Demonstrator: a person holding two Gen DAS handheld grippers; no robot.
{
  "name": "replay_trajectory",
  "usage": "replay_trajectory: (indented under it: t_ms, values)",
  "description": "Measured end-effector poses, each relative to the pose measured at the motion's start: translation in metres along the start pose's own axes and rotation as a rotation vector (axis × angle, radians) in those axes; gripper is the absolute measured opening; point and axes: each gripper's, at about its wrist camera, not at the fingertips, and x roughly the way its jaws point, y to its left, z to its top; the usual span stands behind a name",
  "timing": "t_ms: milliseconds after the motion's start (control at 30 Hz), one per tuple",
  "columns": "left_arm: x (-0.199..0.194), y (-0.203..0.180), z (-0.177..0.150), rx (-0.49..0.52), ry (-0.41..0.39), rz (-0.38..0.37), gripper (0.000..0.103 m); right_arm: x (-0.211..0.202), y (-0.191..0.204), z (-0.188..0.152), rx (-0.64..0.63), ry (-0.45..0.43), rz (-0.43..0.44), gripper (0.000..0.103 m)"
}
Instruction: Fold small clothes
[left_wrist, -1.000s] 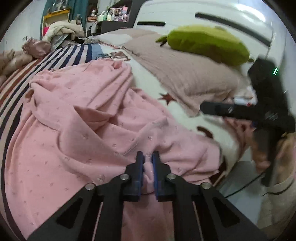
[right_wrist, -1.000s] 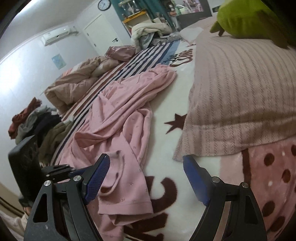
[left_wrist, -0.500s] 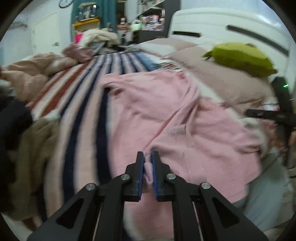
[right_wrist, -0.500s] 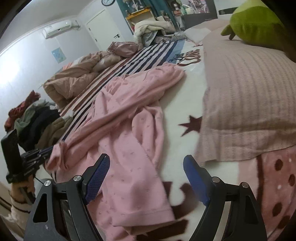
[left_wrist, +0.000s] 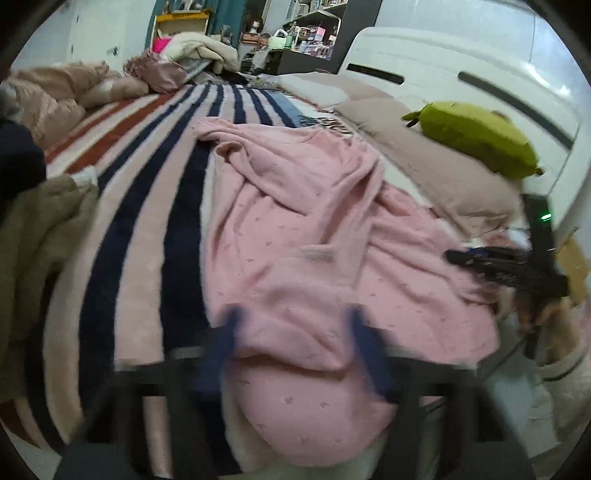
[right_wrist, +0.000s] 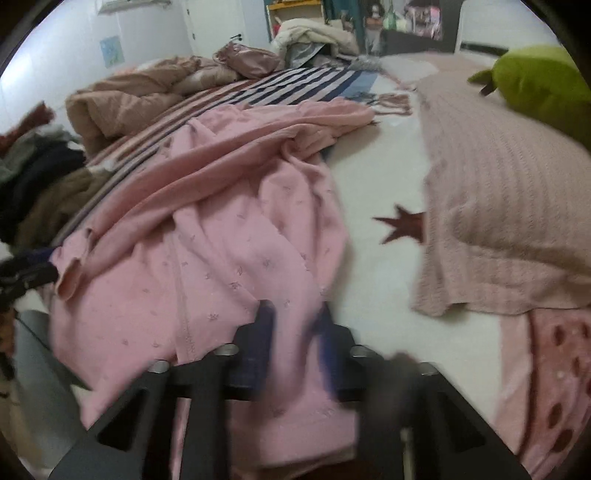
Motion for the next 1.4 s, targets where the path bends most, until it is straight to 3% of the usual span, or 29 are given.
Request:
replay_trajectory:
  t_ms: [33,300,367,400,433,467,500,533,667,867,967,1000,1033,1067,1100,1133,1300,1400]
  values:
    - [0.001,-0.001,0.001,0.004,0.005,0.024,0.008,-0.002,-0.001,-0.001,0.003,-0.006,0.004,0.005]
    - [-0.014,0.033,0.0,-0.02,0.0,0.192,0.008,-0.012,-0.009,-0.004,-0.003,-0.007,-0.078,0.005]
    - [-0.017,0.039,0.002,-0.029,-0.001,0.171,0.011,-0.016,-0.008,0.0,-0.001,-0.004,-0.051,0.006]
    - [-0.019,0.043,0.007,-0.037,-0.018,0.151,0.021,-0.017,-0.008,0.003,-0.003,-0.007,-0.042,0.012]
    - [-0.021,0.045,0.011,-0.043,-0.03,0.13,0.039,-0.017,-0.007,0.009,-0.009,-0.011,-0.036,0.025]
    - [-0.025,0.045,0.018,-0.048,-0.062,0.072,0.045,-0.018,-0.006,0.019,-0.03,-0.015,-0.032,0.033]
    - [-0.027,0.045,0.026,-0.047,-0.08,0.024,0.052,-0.017,-0.005,0.028,-0.047,-0.025,-0.03,0.049]
    - [-0.026,0.042,0.033,-0.041,-0.087,-0.005,0.053,-0.015,-0.004,0.037,-0.063,-0.032,-0.027,0.057]
    - [-0.008,0.026,0.071,0.024,-0.088,-0.097,0.059,0.007,-0.007,0.083,-0.097,-0.01,-0.011,0.059]
    - [0.068,0.002,0.121,0.095,0.027,-0.155,0.058,0.081,-0.012,0.13,-0.165,0.1,-0.056,0.059]
    - [0.108,-0.005,0.134,0.09,0.094,-0.184,0.049,0.099,-0.021,0.145,-0.094,0.087,-0.013,0.059]
    - [0.119,-0.006,0.137,0.083,0.113,-0.192,0.045,0.104,-0.027,0.149,-0.051,0.074,0.015,0.053]
    - [0.128,-0.007,0.138,0.074,0.129,-0.201,0.037,0.107,-0.03,0.152,-0.028,0.067,0.014,0.036]
    - [0.133,-0.007,0.138,0.07,0.141,-0.208,0.031,0.11,-0.034,0.153,-0.007,0.058,-0.01,0.026]
    - [0.138,-0.009,0.137,0.069,0.148,-0.21,0.012,0.111,-0.04,0.154,0.025,0.039,-0.054,0.018]
    - [0.14,-0.01,0.136,0.075,0.149,-0.202,0.002,0.109,-0.045,0.155,0.047,0.024,-0.074,0.016]
    - [0.134,-0.008,0.134,0.095,0.096,-0.144,0.0,0.083,-0.071,0.154,0.093,-0.082,-0.267,0.008]
    - [0.131,-0.002,0.136,0.087,0.073,-0.067,0.0,0.065,-0.086,0.155,0.101,-0.121,-0.368,0.007]
